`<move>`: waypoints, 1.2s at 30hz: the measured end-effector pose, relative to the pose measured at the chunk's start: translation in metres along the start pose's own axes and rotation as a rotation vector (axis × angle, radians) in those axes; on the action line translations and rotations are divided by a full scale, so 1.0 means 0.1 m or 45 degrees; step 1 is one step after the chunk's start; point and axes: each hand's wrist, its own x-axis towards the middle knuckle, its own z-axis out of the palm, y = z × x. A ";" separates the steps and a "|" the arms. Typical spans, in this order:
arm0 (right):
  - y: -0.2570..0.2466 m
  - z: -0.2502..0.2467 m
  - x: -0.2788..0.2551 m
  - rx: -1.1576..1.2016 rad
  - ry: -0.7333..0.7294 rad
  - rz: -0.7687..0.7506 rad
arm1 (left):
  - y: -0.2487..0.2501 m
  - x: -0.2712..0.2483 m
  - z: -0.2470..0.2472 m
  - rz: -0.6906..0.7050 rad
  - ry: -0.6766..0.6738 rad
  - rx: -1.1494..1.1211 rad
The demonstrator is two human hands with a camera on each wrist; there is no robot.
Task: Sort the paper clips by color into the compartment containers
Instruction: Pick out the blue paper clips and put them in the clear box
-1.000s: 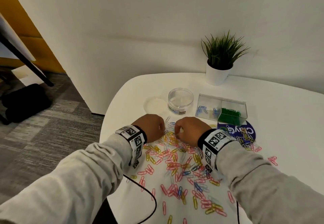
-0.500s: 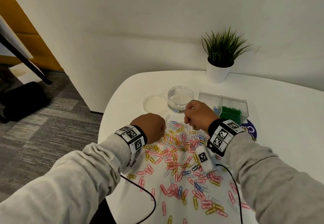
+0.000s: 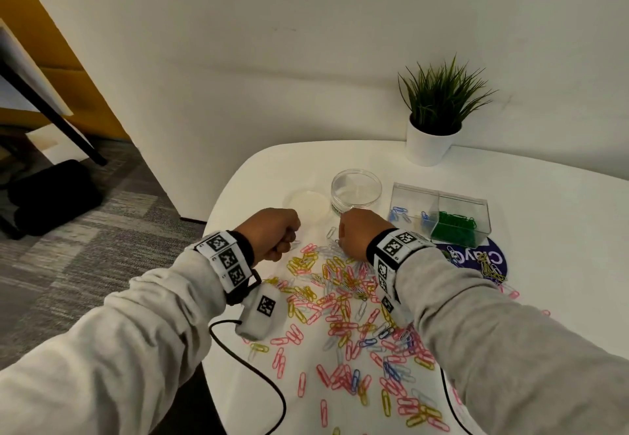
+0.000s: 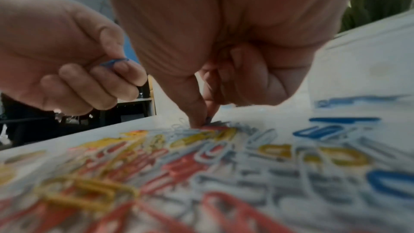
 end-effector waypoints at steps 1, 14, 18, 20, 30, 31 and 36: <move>-0.01 -0.01 -0.01 0.011 -0.025 0.010 | -0.01 0.01 -0.03 -0.008 -0.016 -0.070; 0.72 -0.86 -0.41 0.171 0.395 0.134 | 0.33 0.08 0.14 0.064 -0.175 -0.034; 0.92 -0.89 -0.46 0.152 0.254 0.080 | 0.61 0.14 0.42 0.104 -0.207 -0.055; 0.99 -0.95 -0.63 0.246 0.354 0.077 | 0.74 0.17 0.60 0.131 -0.226 -0.061; 1.76 -0.42 -2.31 0.016 0.134 0.181 | 1.14 0.51 1.56 0.742 -0.171 0.864; 1.84 -0.32 -2.48 0.010 0.104 0.213 | 1.12 0.55 1.61 0.779 -0.160 0.993; 2.01 0.06 -2.98 0.032 0.001 0.305 | 1.09 0.52 1.66 0.827 -0.231 1.453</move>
